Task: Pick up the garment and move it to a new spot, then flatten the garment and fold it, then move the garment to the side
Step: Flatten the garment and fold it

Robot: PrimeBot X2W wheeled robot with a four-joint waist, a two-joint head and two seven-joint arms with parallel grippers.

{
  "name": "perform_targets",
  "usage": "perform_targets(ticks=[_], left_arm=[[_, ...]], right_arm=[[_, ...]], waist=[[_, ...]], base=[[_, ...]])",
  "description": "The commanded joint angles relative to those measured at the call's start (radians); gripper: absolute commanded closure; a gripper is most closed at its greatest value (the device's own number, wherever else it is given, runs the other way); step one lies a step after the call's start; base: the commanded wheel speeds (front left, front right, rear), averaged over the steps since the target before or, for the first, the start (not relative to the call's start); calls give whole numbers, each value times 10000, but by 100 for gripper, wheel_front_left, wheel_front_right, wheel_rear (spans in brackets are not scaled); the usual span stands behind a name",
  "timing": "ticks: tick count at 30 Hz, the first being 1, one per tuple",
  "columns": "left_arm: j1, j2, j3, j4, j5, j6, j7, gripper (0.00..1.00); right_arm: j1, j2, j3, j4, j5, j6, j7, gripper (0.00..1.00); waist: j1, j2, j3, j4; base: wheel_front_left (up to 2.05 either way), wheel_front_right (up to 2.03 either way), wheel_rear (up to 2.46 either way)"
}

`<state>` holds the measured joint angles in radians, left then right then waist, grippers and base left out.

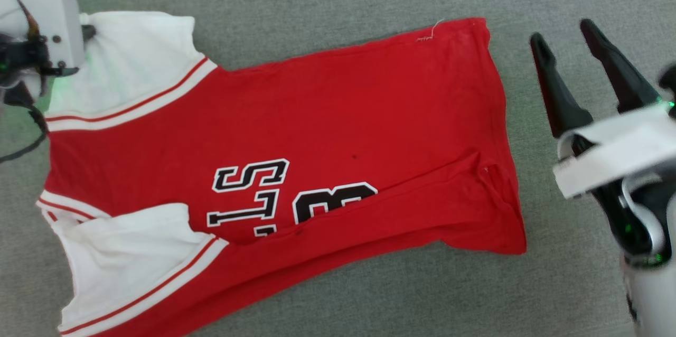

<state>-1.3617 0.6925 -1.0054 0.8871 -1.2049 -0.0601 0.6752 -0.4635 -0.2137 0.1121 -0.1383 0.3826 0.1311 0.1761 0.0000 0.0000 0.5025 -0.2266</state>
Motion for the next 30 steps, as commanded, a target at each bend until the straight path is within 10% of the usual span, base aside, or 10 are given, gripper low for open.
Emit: perform_targets(ticks=[1,21,24,30], left_arm=[[440,-160,-170,73,-43,-51,50,100],[302,-743,-156,415,-105,-283,-295,100],[270,-819,-145,438,-114,-312,-355,100],[209,-991,-112,482,-119,-396,-604,100]], right_arm=[[-189,-98,83,134,86,-8,115,0],[-4477,-247,1863,6879,1848,-8,4314,0],[-4680,-210,2220,7452,2043,-8,4652,100],[-5162,-457,2812,7949,2384,-11,4495,100]], waist=[[0,0,-61,65],[0,0,-84,511],[0,0,-75,536],[0,0,-122,631]], base=[[0,0,0],[0,0,0],[0,0,0],[0,0,0]])
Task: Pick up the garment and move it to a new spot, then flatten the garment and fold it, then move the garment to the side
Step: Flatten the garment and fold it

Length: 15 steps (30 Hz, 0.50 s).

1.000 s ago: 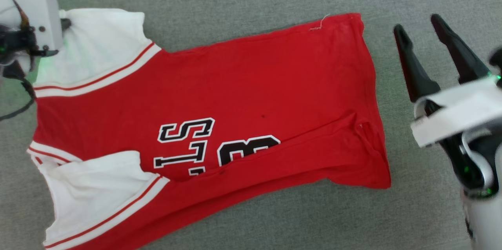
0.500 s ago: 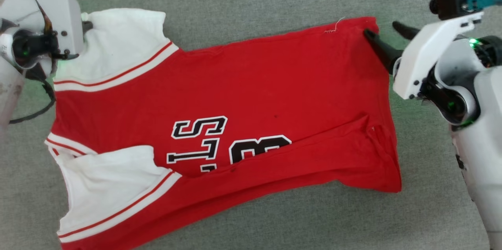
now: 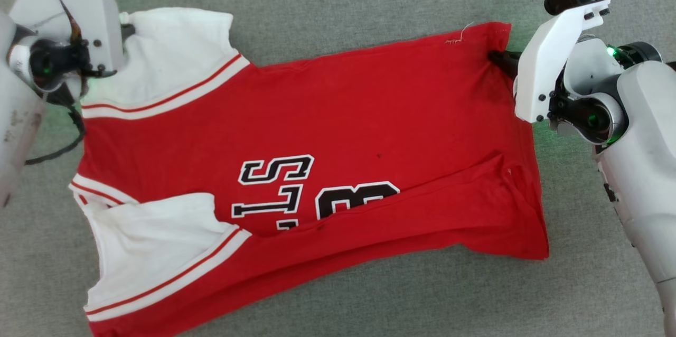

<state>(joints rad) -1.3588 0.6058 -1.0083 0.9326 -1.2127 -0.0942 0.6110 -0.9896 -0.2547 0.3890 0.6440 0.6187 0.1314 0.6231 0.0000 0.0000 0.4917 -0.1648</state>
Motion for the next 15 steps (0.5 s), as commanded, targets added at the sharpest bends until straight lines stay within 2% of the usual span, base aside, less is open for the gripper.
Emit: perform_targets(ticks=[1,15], left_arm=[[177,-144,-76,30,-46,-75,-5,100],[110,-253,172,-353,-336,-320,-725,100]], right_arm=[[67,-79,148,211,84,-15,-5,100],[179,-991,1253,82,939,-13,-1268,100]], waist=[[0,0,-46,36],[0,0,-1082,652]], base=[[0,0,0],[0,0,0]])
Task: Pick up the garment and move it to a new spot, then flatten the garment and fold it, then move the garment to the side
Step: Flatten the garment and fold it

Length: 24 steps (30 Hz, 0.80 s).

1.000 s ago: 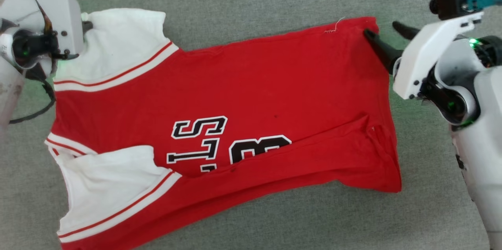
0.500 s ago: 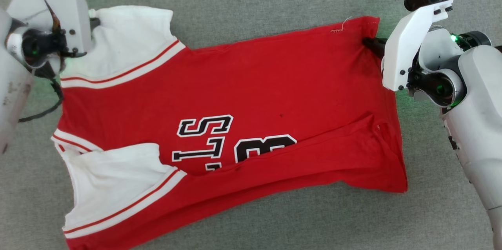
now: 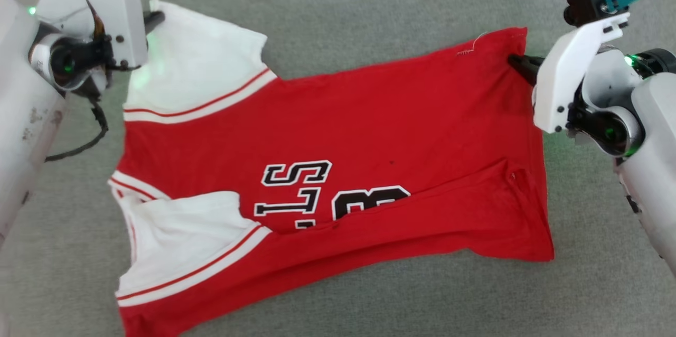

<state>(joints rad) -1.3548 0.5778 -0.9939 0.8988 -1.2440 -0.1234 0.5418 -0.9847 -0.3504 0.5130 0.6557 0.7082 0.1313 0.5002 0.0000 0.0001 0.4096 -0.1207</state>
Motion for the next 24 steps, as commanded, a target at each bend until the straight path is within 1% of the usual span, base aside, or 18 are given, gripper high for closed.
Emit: perform_targets(ticks=[1,5,8,11,13,16,21,24], left_arm=[[114,50,49,-133,-82,-44,-35,100],[390,279,-88,-766,-158,-73,118,100],[759,593,-166,-1470,-244,-68,280,100],[1291,1019,-219,-2408,-369,222,420,100],[1784,1378,-239,-3225,-487,571,539,100],[2638,2043,-283,-4724,-691,1275,608,100],[4229,3176,-305,-7401,-1208,2629,512,100],[5100,3656,-350,-8605,-1542,3267,331,100]], right_arm=[[200,-138,103,-95,63,-11,-127,100],[567,-607,432,-402,331,-11,-457,100],[983,-993,662,-723,601,-11,-662,100],[1465,-1361,813,-1044,805,-11,-831,100],[1814,-1601,953,-1294,970,-11,-910,100],[2354,-1949,1065,-1650,1269,-11,-1020,100],[3315,-2387,1107,-2033,1625,-11,-1120,100],[3842,-2595,1023,-2077,1784,-11,-1138,100]], waist=[[0,-1,-360,265],[0,-1,-770,527],[0,-1,-1088,721],[0,-1,-1392,883],[0,-1,-1587,975],[0,-1,-1822,1093],[0,-1,-2041,1253],[0,-1,-2102,1326]], base=[[0,0,0],[0,0,0],[0,0,0],[0,0,0],[0,0,0],[0,0,0],[0,0,0],[0,0,0]])
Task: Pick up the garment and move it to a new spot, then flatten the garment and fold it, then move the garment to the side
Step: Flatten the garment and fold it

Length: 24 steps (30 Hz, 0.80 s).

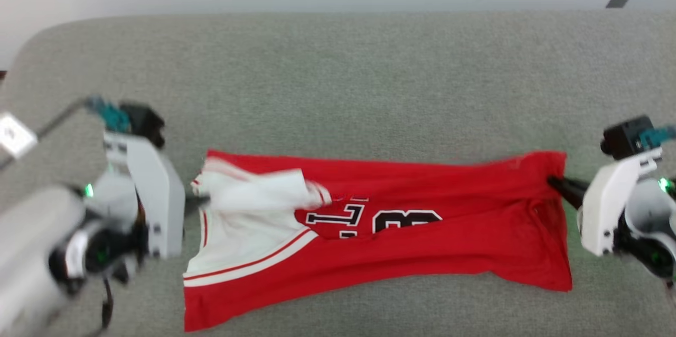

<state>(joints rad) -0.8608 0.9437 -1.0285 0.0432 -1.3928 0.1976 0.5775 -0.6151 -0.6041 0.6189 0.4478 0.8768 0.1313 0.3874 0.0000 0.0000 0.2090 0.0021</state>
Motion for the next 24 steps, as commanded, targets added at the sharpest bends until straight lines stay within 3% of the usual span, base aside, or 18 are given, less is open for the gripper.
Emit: perform_targets(ticks=[1,7,16,19,20,21,22,23,24], left_arm=[[400,124,-17,-319,-163,217,-99,100],[1513,371,-221,-1049,-570,648,-418,100],[1984,-57,-533,-507,-552,277,-597,100],[2043,-243,-539,-115,-534,56,-752,50],[2071,-277,-542,-1,-540,12,-783,12],[2094,-301,-551,112,-547,-61,-816,0],[2118,-315,-534,185,-574,-93,-870,0],[2134,-319,-513,245,-596,-115,-895,0],[2140,-320,-518,283,-558,-163,-944,0]], right_arm=[[315,-87,-27,-11,138,-11,8,100],[1046,-191,146,-15,199,-11,277,100],[1344,40,211,334,43,-11,590,100],[1379,183,186,527,29,-11,722,57],[1396,230,163,573,46,-11,766,40],[1424,258,139,626,51,-11,838,24],[1446,285,122,653,49,-11,897,9],[1451,301,76,680,55,-11,948,0],[1466,315,35,703,54,-11,994,0]], waist=[[0,0,-112,113],[0,0,-202,142],[0,0,-400,105],[0,0,-566,93],[0,0,-640,92],[0,0,-721,92],[0,0,-804,92],[0,0,-891,93],[0,0,-987,107]], base=[[0,0,0],[0,0,0],[0,0,0],[0,0,0],[0,0,0],[0,0,0],[0,0,0],[0,0,0],[0,0,0]])
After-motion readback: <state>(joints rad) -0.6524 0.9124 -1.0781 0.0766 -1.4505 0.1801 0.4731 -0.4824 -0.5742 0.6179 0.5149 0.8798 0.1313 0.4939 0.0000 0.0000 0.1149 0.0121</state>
